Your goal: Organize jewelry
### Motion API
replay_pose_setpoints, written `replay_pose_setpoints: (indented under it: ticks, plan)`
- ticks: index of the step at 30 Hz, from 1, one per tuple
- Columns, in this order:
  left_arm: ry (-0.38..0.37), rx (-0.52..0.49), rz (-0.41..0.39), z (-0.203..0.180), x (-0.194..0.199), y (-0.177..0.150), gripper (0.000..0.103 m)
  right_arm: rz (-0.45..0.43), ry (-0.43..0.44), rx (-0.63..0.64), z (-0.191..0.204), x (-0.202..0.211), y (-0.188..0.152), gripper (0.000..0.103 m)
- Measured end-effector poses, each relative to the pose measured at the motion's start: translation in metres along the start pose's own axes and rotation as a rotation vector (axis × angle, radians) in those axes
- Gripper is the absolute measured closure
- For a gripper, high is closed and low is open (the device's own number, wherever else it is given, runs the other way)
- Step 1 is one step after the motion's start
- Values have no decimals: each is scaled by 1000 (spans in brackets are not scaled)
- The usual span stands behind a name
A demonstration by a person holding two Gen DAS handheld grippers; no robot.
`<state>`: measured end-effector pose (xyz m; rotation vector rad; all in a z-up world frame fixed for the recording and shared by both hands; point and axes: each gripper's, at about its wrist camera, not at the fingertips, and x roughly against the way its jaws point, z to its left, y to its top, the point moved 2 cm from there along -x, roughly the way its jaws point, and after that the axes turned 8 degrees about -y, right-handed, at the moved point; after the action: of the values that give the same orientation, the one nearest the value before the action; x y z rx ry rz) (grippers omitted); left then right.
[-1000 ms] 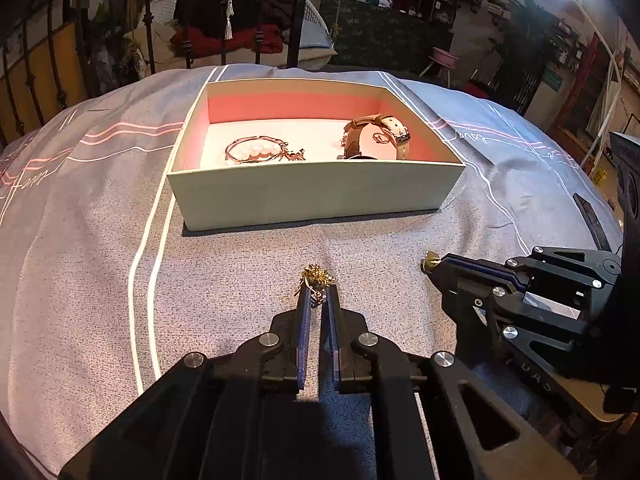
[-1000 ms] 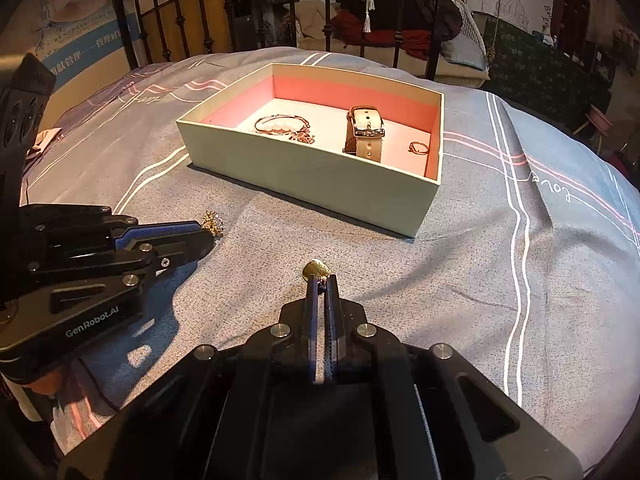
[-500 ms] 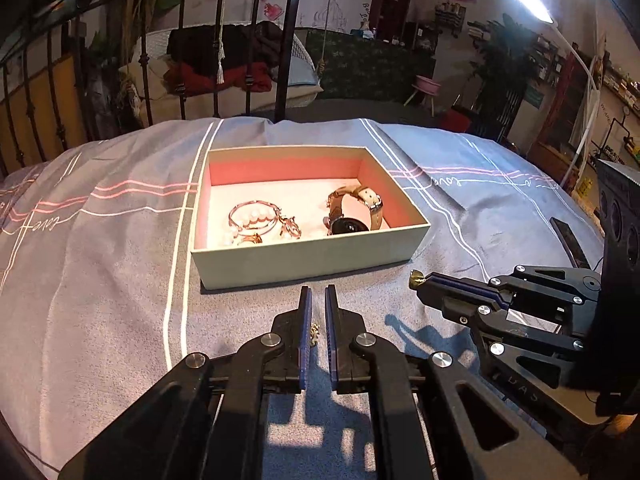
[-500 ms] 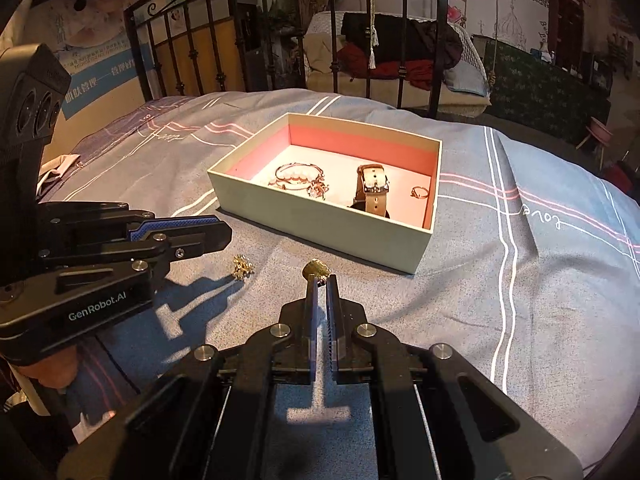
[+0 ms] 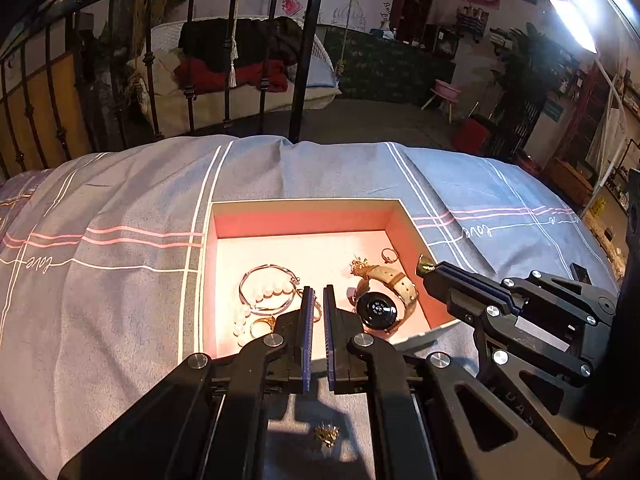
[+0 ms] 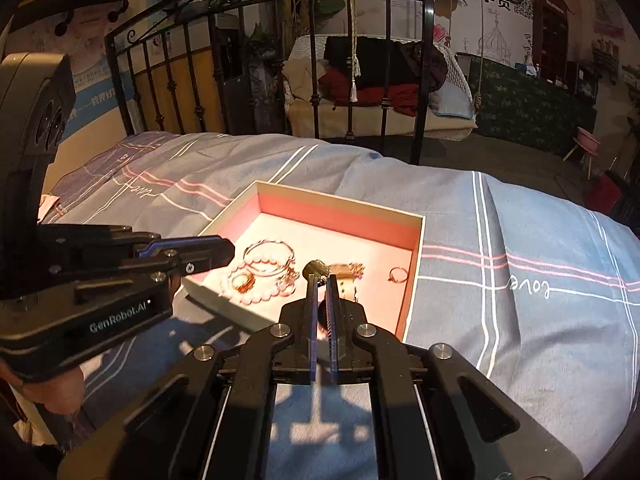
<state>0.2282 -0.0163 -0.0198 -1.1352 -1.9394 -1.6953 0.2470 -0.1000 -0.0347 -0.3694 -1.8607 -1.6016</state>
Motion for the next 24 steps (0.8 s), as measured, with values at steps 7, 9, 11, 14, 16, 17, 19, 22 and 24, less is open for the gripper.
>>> replay_pose_setpoints:
  ticks: [7,9,11,14,16,17,19,22,24]
  plan:
    - [14,45,16,10,-19,21,98,42,-23,37,5,-33,11,98]
    - [11,54,28,12,-24,22,98,46,-23,43,5,-36,10,98]
    - [16,53,35,13,-27,22,98,48,-17,46,5,-37,10,98]
    - [6,65,57,16,-32,20,95,50,-11,46,4,-38,9,98]
    - [9,68,56,17,-30,18,77,66,-3,55,4,-38,7,97]
    - [10,69,44,18,-27,17,61,63,-6,58,3,-37,6,96]
    - [0,61,15,16,-15,13,58,51,-12,46,0,-30,3,74]
    - [-7,29,-11,9,7,-4,55,10,-19,13,-5,-8,-7,60]
    - [-10,2,-24,4,20,-21,52,-1,-25,13,-7,7,-20,60]
